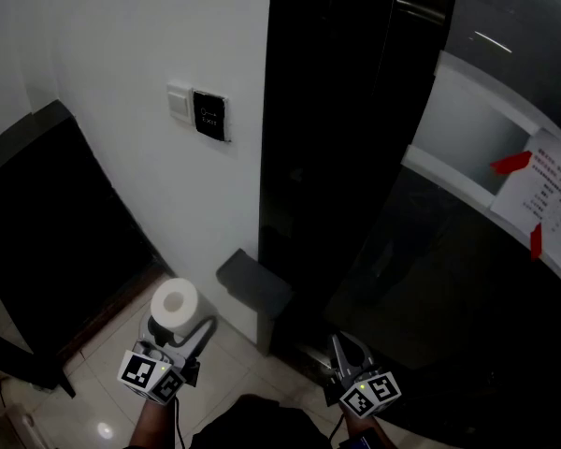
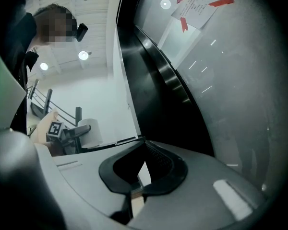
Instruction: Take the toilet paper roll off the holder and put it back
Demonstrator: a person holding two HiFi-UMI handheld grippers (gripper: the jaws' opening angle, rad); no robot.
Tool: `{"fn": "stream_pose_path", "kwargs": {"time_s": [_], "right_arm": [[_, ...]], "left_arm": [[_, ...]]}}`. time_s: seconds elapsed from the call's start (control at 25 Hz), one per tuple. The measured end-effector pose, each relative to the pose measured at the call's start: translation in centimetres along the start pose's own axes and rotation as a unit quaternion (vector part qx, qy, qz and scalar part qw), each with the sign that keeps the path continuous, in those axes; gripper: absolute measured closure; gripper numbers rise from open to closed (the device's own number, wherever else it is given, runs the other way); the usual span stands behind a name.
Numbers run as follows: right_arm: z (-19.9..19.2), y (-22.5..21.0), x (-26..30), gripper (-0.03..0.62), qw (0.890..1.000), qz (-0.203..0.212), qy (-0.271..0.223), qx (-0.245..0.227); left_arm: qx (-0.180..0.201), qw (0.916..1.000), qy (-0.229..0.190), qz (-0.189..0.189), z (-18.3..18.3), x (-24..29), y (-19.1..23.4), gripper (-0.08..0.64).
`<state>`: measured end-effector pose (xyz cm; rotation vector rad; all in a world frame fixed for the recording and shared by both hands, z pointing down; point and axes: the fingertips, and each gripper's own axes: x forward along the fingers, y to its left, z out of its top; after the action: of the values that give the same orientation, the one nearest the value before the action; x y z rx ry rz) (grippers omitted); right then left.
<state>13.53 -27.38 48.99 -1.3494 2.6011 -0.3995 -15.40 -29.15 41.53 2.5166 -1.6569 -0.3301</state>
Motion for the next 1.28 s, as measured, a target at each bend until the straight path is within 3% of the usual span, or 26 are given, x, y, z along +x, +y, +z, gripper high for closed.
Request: {"fn": "stream_pose_path", "kwargs": {"time_s": [0.52,0.8,1.28], "right_arm": [[0.0,0.7,-0.9,0.579,1.0,0.003,-0.005,0.002],[0.0,0.7,-2.1,0.578,1.0,-0.001,-0.005,0.004],[-0.4,0.1,-5.0,0.58,1.0,-0.01,0.002,0.017]], "left_arm": [[-0.043,0.9987,-0.024,-0.013,1.1,0.0,-1.3,0.104],[-0.124,0.9909,-0.035,-0.038,0.7,0.0,-3.2,0.104],[-0.156,0.9826,0.005,-0.1,-3.3,0.8,-10.9,0.104]]}}
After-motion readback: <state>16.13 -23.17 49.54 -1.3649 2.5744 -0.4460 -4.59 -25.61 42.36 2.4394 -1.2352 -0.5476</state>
